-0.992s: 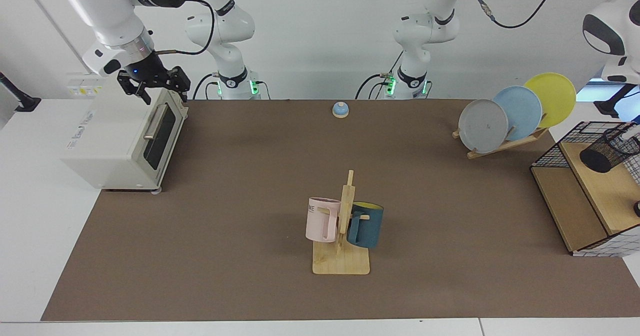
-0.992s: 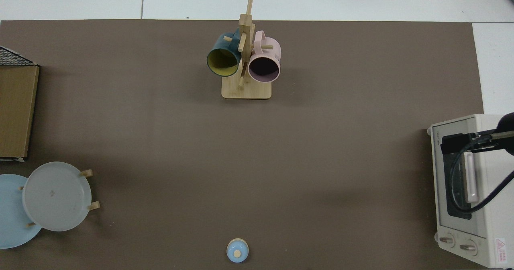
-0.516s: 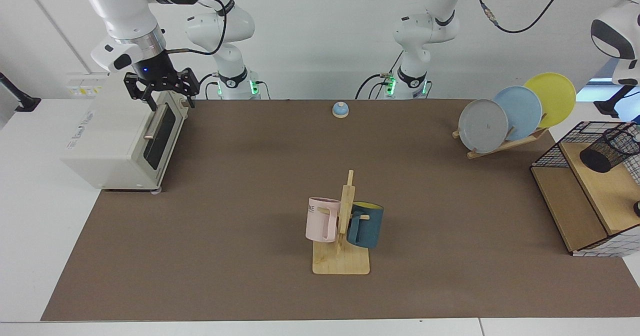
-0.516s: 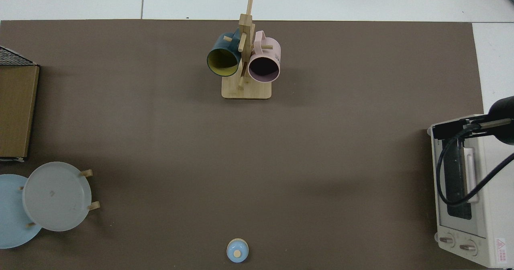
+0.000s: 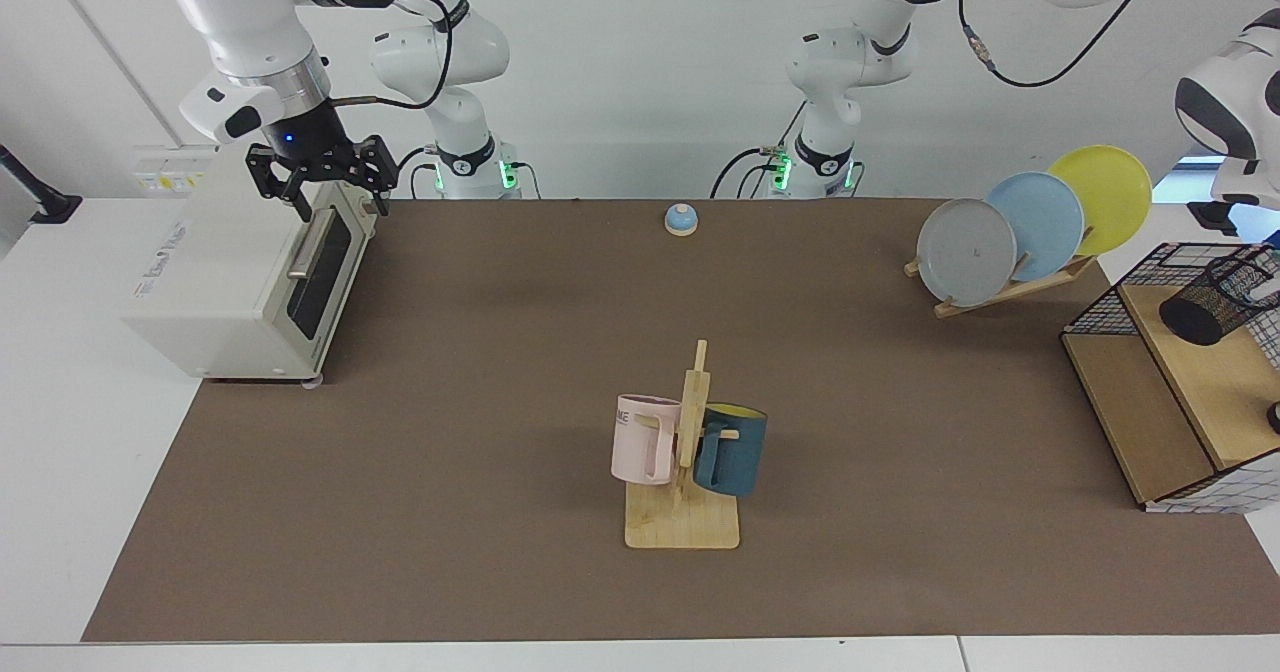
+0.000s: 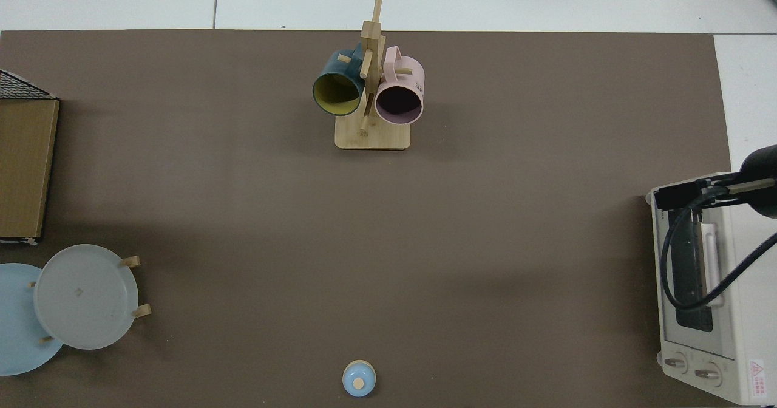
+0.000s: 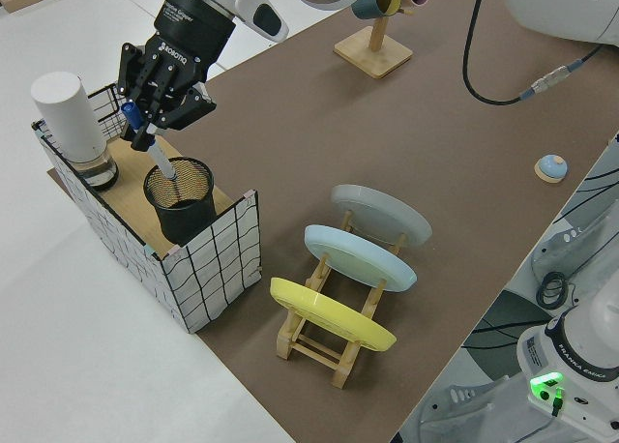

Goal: Put markers into pen holder

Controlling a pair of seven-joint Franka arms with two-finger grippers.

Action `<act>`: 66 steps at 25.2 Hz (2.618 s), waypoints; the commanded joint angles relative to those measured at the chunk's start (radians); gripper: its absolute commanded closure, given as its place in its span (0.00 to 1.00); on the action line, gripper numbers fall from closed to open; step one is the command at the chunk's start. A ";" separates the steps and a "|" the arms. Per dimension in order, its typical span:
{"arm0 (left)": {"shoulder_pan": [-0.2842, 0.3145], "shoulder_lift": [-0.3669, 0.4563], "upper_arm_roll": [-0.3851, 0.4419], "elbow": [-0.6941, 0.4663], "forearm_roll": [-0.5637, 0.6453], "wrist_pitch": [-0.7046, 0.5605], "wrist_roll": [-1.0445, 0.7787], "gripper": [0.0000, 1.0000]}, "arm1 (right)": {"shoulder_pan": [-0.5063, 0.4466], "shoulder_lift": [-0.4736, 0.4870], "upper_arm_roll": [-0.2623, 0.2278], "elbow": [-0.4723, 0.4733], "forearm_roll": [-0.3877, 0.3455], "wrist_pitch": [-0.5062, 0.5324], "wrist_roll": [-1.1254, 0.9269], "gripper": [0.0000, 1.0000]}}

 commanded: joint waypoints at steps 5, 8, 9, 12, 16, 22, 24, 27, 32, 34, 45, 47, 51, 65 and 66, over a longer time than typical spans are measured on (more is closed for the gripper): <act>0.001 -0.006 0.000 -0.006 -0.047 0.010 -0.057 0.00 | -0.007 0.011 0.003 0.014 0.002 0.010 0.014 0.00; -0.009 -0.013 -0.006 -0.003 -0.084 -0.008 -0.077 0.00 | -0.006 0.011 0.003 0.014 0.002 0.008 0.014 0.00; -0.012 -0.013 -0.013 0.001 -0.090 -0.011 -0.079 0.00 | -0.007 0.012 0.003 0.014 0.003 0.011 0.014 0.00; -0.034 -0.011 -0.018 0.001 -0.122 -0.014 -0.090 0.00 | -0.015 0.012 -0.005 0.014 0.009 0.013 0.012 0.00; -0.071 -0.013 -0.019 0.002 -0.202 -0.034 -0.117 0.00 | -0.015 0.014 -0.007 0.014 0.040 0.014 0.014 0.00; -0.147 -0.032 -0.023 -0.033 -0.295 -0.129 -0.269 0.00 | -0.014 0.014 -0.007 0.014 0.043 0.014 0.012 0.00; -0.169 -0.042 -0.038 -0.055 -0.311 -0.139 -0.333 0.00 | -0.014 0.014 -0.007 0.014 0.043 0.014 0.012 0.00; -0.170 -0.055 -0.075 -0.085 -0.386 -0.140 -0.435 0.00 | -0.006 0.012 -0.007 0.014 0.041 0.013 0.012 0.00; -0.172 -0.083 -0.117 -0.140 -0.529 -0.186 -0.712 0.00 | 0.000 0.012 -0.007 0.014 0.041 0.011 0.012 0.00; -0.172 -0.092 -0.150 -0.163 -0.533 -0.177 -0.797 0.00 | -0.001 0.012 -0.007 0.014 0.041 0.013 0.012 0.00; -0.178 -0.095 -0.182 -0.168 -0.794 -0.218 -1.313 0.00 | -0.004 0.012 -0.007 0.014 0.041 0.011 0.012 0.00; -0.178 -0.095 -0.184 -0.167 -0.794 -0.218 -1.398 0.00 | -0.004 0.012 -0.007 0.014 0.041 0.013 0.012 0.00; -0.178 -0.100 -0.184 -0.165 -0.783 -0.243 -1.521 0.00 | -0.006 0.012 -0.007 0.014 0.041 0.013 0.012 0.00; -0.106 -0.325 -0.313 -0.249 -0.662 -0.303 -1.599 0.00 | -0.006 0.012 -0.007 0.014 0.041 0.013 0.012 0.00; -0.106 -0.345 -0.303 -0.280 -0.667 -0.289 -1.604 0.00 | -0.006 0.012 -0.007 0.014 0.041 0.013 0.014 0.00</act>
